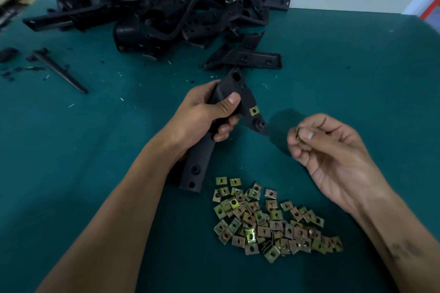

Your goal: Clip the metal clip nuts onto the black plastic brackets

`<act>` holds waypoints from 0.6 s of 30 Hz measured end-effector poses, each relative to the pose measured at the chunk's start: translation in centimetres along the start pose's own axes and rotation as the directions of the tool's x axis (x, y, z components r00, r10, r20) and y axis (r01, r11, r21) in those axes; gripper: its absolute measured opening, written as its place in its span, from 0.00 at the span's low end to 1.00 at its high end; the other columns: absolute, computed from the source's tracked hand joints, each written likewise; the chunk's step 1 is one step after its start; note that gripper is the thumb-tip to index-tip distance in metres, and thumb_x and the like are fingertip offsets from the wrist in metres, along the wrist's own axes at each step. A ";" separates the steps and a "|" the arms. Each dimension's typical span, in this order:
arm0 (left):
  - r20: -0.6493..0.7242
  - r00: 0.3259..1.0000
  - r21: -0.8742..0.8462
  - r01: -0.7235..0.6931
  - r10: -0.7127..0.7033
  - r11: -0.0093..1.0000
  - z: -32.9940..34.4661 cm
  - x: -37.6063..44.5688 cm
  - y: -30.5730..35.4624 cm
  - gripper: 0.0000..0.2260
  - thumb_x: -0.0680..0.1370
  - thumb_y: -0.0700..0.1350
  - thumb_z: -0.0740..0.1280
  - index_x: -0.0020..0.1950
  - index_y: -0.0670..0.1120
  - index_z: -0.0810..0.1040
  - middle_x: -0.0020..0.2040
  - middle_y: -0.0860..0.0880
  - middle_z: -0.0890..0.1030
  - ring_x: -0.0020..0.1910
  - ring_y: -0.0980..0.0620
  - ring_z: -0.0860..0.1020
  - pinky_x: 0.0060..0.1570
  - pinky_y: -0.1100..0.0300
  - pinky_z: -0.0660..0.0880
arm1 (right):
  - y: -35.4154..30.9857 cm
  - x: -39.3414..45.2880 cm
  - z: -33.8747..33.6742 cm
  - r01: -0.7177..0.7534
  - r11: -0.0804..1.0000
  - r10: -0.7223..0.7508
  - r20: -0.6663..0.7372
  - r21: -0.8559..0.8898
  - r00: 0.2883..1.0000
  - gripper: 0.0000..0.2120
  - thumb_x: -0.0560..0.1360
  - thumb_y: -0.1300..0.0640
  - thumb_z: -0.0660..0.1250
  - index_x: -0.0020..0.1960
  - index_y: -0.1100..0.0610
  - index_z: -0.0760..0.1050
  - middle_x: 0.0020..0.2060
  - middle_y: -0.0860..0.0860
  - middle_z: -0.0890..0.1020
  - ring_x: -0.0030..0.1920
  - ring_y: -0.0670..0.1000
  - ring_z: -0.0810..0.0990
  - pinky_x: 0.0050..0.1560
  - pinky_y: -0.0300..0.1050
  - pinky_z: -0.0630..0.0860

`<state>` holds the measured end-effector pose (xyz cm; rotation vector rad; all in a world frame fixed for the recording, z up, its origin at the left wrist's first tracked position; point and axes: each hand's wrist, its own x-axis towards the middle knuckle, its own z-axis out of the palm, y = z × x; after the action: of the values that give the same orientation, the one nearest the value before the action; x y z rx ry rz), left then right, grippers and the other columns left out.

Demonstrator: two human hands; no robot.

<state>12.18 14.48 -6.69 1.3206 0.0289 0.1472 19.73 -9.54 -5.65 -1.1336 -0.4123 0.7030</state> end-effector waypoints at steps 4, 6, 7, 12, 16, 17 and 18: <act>-0.008 1.000 -0.002 0.013 -0.013 1.000 -0.1 -0.1 0.0 0.07 0.81 0.44 0.65 0.52 0.40 0.73 0.34 0.46 0.73 0.26 0.51 0.67 0.26 0.60 0.66 | 0.4 3.3 0.7 0.048 0.991 -0.038 -0.080 0.124 0.996 0.05 0.75 0.67 0.65 0.47 0.60 0.78 0.37 0.54 0.78 0.36 0.48 0.75 0.39 0.39 0.77; -0.011 0.999 -0.010 0.030 -0.030 1.000 -0.1 -0.2 0.1 0.07 0.81 0.44 0.65 0.51 0.40 0.74 0.34 0.46 0.73 0.27 0.51 0.67 0.26 0.60 0.66 | 0.5 5.0 1.4 0.061 0.984 -0.044 -0.100 0.168 0.994 0.10 0.75 0.68 0.62 0.46 0.60 0.81 0.36 0.53 0.74 0.35 0.48 0.70 0.37 0.40 0.74; -0.008 0.999 -0.007 0.034 -0.034 0.999 -0.1 -0.3 0.1 0.07 0.81 0.45 0.65 0.51 0.40 0.74 0.34 0.46 0.73 0.26 0.51 0.67 0.26 0.60 0.66 | 0.6 5.7 1.8 0.057 0.984 -0.041 -0.097 0.171 0.994 0.11 0.76 0.68 0.62 0.46 0.59 0.82 0.35 0.53 0.73 0.35 0.48 0.69 0.37 0.40 0.74; 0.033 0.999 0.046 0.042 -0.044 0.998 0.7 -0.2 0.1 0.12 0.82 0.42 0.63 0.55 0.32 0.71 0.34 0.44 0.73 0.25 0.51 0.66 0.25 0.61 0.65 | 1.1 7.0 3.0 0.014 0.995 -0.019 0.048 0.095 0.999 0.13 0.76 0.70 0.64 0.46 0.59 0.85 0.41 0.56 0.83 0.42 0.51 0.81 0.47 0.44 0.81; 0.031 0.998 0.037 0.047 -0.048 0.998 0.9 -0.2 0.1 0.10 0.81 0.42 0.63 0.56 0.36 0.71 0.33 0.45 0.73 0.25 0.52 0.66 0.24 0.61 0.65 | 1.3 6.7 3.0 0.027 0.993 -0.037 0.078 0.117 0.996 0.11 0.75 0.71 0.65 0.45 0.61 0.84 0.43 0.58 0.85 0.44 0.52 0.83 0.47 0.45 0.82; 0.031 0.998 0.037 0.046 -0.047 0.998 0.9 -0.2 0.1 0.10 0.81 0.42 0.63 0.56 0.36 0.71 0.33 0.45 0.73 0.25 0.52 0.66 0.24 0.61 0.65 | 1.3 6.7 3.0 0.031 0.992 -0.039 0.070 0.119 0.997 0.10 0.75 0.70 0.66 0.46 0.61 0.84 0.43 0.58 0.84 0.44 0.52 0.83 0.48 0.46 0.83; 0.030 0.998 0.036 0.046 -0.047 0.998 0.9 -0.2 0.1 0.11 0.81 0.42 0.63 0.56 0.35 0.71 0.33 0.45 0.73 0.25 0.51 0.66 0.24 0.61 0.65 | 1.3 6.7 3.0 0.034 0.992 -0.041 0.061 0.119 0.997 0.08 0.74 0.68 0.67 0.47 0.61 0.84 0.43 0.58 0.84 0.44 0.53 0.83 0.49 0.47 0.83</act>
<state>12.06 13.61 -6.34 1.3566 0.0358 0.0868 22.29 -2.49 -5.96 -0.9924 -0.4389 0.7224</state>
